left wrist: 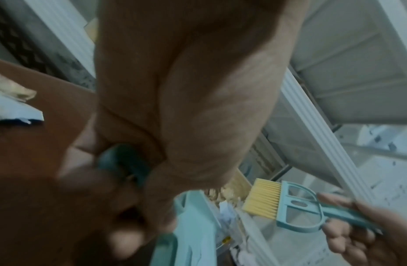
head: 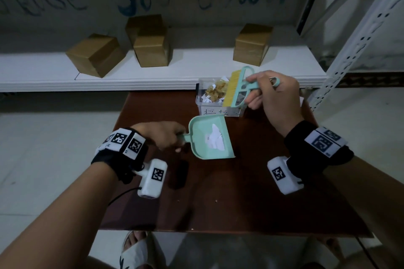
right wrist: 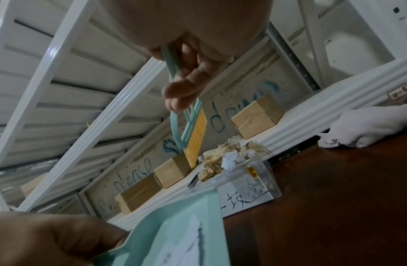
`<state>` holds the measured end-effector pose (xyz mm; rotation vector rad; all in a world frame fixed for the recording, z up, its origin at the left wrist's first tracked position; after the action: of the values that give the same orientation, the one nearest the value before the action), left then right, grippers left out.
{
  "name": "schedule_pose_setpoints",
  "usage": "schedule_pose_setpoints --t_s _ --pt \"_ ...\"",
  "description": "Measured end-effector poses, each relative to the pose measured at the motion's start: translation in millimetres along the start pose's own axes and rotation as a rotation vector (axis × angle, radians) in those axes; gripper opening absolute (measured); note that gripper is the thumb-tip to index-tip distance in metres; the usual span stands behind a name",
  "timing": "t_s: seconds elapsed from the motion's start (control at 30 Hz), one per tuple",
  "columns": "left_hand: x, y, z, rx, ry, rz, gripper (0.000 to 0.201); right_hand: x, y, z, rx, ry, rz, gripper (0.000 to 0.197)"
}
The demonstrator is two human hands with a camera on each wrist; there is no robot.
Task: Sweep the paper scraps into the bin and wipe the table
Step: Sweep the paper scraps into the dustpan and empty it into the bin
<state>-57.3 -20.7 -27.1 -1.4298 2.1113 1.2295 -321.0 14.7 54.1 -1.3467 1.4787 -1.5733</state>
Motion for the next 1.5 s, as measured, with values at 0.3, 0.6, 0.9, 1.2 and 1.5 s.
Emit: schedule_pose_setpoints --t_s 0.3,0.6,0.9,1.2,1.5 --pt "-4.3 12.5 -43.1 -0.295 0.382 0.158 0.027 0.9 -17.6 -3.0 0.156 -0.017 -0.052 0.018" --pt "-8.3 25.8 -52.2 -0.58 0.472 0.136 0.034 0.2 9.2 20.1 0.172 -0.183 0.04 0.023" --pt "-11.1 35.4 -53.2 -0.684 0.505 0.17 0.033 10.4 7.8 19.1 0.073 -0.095 -0.035 0.025" --pt "-9.1 30.8 -52.6 -0.716 0.489 0.139 0.033 10.5 -2.2 13.0 0.148 -0.044 -0.053 0.027" --pt "-11.2 23.8 -52.9 -0.73 0.495 0.062 0.032 8.2 -4.2 11.1 0.134 0.004 -0.059 0.031"
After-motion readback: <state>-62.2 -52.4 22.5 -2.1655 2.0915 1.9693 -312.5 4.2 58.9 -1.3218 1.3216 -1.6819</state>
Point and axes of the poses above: each hand's wrist, its own x-axis towards the middle knuckle, its own z-axis out of the palm, y = z × x, the point moved 6 cm from there along x, towards the middle knuckle, and after that the axes turned 1 degree about -y, right-handed, at the moved point
